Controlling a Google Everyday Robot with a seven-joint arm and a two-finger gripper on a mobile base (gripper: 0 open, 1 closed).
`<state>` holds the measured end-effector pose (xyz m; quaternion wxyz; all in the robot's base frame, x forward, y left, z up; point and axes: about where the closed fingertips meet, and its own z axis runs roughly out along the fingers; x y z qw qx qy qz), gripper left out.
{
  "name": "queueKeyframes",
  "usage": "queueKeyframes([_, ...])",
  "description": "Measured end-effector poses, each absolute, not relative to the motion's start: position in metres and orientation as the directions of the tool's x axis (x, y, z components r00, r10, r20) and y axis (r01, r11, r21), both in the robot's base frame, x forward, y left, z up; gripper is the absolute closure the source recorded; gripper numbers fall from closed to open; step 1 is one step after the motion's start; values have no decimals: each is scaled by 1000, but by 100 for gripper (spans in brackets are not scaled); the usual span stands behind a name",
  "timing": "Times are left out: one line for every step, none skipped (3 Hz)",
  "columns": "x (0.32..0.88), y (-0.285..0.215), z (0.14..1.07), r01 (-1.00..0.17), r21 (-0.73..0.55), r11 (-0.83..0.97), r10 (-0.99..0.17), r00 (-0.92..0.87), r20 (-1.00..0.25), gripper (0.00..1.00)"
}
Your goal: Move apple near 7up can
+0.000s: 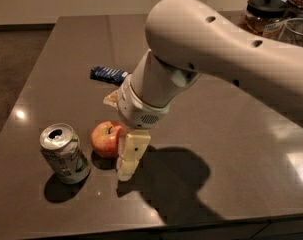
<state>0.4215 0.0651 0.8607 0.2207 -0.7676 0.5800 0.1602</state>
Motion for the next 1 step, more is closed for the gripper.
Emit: queueKeyframes([421, 65, 861, -961, -153, -230, -820, 276, -502, 0])
